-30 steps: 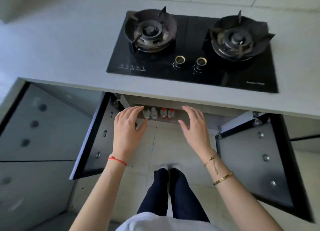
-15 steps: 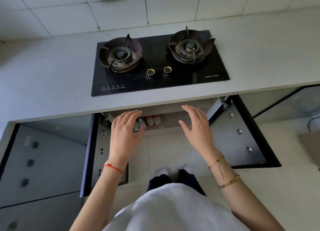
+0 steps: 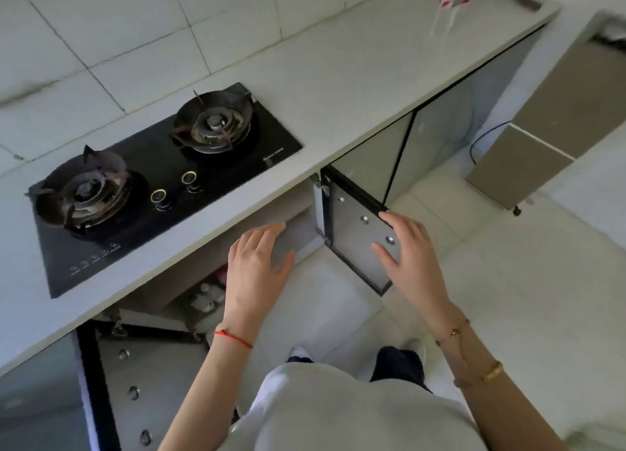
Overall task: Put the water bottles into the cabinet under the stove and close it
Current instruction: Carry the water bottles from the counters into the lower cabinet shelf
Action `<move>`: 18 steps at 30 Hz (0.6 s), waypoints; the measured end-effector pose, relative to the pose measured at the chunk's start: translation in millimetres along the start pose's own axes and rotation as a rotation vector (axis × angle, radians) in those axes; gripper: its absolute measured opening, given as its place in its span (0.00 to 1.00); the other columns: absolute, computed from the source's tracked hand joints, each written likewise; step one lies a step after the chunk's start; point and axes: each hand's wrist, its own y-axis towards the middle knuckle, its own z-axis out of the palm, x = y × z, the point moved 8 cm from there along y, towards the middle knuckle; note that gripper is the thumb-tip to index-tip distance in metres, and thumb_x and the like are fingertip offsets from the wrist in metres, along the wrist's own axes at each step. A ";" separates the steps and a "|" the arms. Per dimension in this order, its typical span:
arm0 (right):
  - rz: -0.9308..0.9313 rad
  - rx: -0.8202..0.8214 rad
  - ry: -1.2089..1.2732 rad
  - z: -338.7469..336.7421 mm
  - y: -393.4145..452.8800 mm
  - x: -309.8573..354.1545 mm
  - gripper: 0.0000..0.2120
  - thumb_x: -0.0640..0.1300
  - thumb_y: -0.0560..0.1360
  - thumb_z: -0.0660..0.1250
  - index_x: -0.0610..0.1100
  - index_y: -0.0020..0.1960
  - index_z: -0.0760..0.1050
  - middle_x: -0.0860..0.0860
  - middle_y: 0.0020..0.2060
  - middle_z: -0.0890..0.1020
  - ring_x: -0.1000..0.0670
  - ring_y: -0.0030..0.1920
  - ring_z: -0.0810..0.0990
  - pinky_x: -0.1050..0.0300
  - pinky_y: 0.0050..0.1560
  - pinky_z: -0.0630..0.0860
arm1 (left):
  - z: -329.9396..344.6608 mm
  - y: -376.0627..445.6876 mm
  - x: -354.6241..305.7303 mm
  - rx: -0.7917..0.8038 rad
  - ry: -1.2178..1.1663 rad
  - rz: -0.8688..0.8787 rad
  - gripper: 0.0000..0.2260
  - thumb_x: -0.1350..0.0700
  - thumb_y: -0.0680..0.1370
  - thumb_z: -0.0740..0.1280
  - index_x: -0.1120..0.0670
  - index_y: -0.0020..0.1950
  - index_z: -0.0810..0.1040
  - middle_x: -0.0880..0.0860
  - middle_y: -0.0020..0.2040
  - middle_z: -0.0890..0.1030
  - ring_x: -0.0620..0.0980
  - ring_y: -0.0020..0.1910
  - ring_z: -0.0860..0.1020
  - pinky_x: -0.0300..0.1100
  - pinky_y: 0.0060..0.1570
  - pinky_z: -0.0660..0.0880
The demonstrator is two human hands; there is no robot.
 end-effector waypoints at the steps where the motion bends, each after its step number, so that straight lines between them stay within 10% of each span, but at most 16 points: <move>1: 0.023 -0.024 -0.007 -16.2 -2.9 -15.5 0.23 0.47 0.76 0.67 0.44 0.69 0.69 0.48 0.64 0.75 0.49 0.65 0.70 0.51 0.64 0.72 | 9.6 5.7 -19.6 0.009 -0.008 0.031 0.19 0.51 0.76 0.70 0.52 0.65 0.75 0.49 0.61 0.79 0.51 0.63 0.74 0.49 0.65 0.68; 18: 0.297 -0.160 -0.077 -234.3 -14.8 -277.4 0.24 0.48 0.77 0.66 0.46 0.71 0.67 0.49 0.65 0.75 0.48 0.67 0.69 0.48 0.65 0.71 | 176.5 76.1 -311.4 0.046 -0.138 0.234 0.16 0.54 0.75 0.69 0.55 0.63 0.77 0.52 0.55 0.82 0.55 0.57 0.78 0.51 0.59 0.71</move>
